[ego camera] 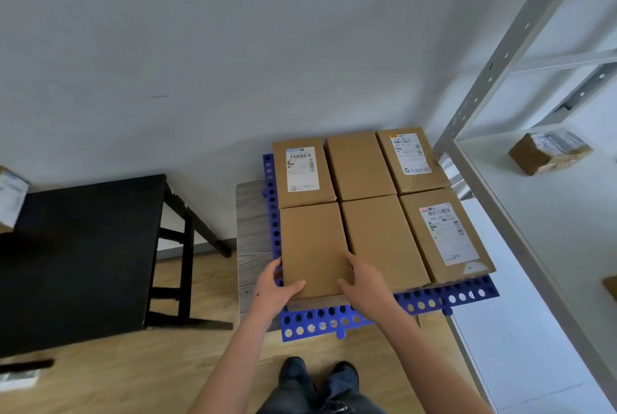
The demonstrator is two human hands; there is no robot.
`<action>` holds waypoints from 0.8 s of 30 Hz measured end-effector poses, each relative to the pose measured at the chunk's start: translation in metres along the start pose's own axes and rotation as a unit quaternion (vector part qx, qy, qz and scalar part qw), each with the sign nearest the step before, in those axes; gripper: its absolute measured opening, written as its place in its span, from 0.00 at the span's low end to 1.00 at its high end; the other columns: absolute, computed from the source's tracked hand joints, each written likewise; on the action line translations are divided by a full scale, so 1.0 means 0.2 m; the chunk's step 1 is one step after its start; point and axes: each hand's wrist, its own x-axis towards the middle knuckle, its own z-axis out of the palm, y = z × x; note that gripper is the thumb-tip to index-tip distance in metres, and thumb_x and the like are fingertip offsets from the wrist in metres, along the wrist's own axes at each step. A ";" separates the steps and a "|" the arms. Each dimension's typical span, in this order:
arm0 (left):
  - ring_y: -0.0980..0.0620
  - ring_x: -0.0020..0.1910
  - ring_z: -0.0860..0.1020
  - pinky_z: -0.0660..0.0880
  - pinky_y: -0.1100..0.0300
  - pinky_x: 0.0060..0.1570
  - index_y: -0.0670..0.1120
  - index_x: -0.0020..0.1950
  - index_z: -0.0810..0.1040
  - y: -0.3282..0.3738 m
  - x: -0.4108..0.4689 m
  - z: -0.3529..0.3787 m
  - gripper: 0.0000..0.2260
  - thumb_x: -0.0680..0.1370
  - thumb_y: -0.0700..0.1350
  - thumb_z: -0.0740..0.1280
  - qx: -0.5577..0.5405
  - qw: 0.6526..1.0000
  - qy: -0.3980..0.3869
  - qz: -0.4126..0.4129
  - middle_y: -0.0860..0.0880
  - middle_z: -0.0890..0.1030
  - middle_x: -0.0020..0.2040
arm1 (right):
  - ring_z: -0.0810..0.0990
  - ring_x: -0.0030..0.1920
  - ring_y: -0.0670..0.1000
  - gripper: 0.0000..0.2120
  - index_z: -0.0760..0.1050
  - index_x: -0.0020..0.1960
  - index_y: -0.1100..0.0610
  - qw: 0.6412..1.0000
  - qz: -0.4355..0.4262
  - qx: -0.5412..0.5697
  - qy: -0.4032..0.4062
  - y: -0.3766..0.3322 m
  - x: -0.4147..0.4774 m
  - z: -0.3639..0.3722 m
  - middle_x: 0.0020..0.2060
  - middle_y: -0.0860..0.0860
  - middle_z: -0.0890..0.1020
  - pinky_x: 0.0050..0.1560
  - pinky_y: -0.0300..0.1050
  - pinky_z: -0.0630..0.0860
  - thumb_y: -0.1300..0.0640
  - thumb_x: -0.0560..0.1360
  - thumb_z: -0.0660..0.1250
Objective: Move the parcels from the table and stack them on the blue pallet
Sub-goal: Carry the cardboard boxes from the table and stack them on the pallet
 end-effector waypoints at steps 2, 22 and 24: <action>0.53 0.58 0.72 0.73 0.51 0.60 0.49 0.71 0.65 -0.01 0.01 0.01 0.34 0.69 0.42 0.75 0.013 1.000 0.001 0.006 0.50 0.73 0.65 | 0.73 0.63 0.50 0.30 0.54 0.77 0.57 1.000 -0.010 -0.002 0.008 -0.01 0.00 0.00 0.70 0.53 0.69 0.57 0.38 0.71 0.56 0.79 0.62; 0.40 0.76 0.47 0.52 0.43 0.71 0.60 0.76 0.40 0.24 0.27 -0.03 0.56 0.61 0.58 0.78 0.248 0.952 0.057 0.168 0.44 0.43 0.77 | 0.69 0.68 0.48 0.33 0.63 0.74 0.51 0.986 -0.068 0.020 0.148 0.13 0.16 -0.25 0.70 0.48 0.68 0.64 0.39 0.65 0.58 0.73 0.71; 0.37 0.75 0.39 0.49 0.38 0.70 0.66 0.73 0.36 0.30 0.31 -0.01 0.58 0.59 0.62 0.77 0.323 0.930 0.043 0.169 0.46 0.34 0.76 | 0.68 0.69 0.48 0.34 0.62 0.74 0.51 0.985 -0.083 0.000 0.150 0.16 0.21 -0.31 0.71 0.48 0.66 0.64 0.38 0.63 0.57 0.72 0.72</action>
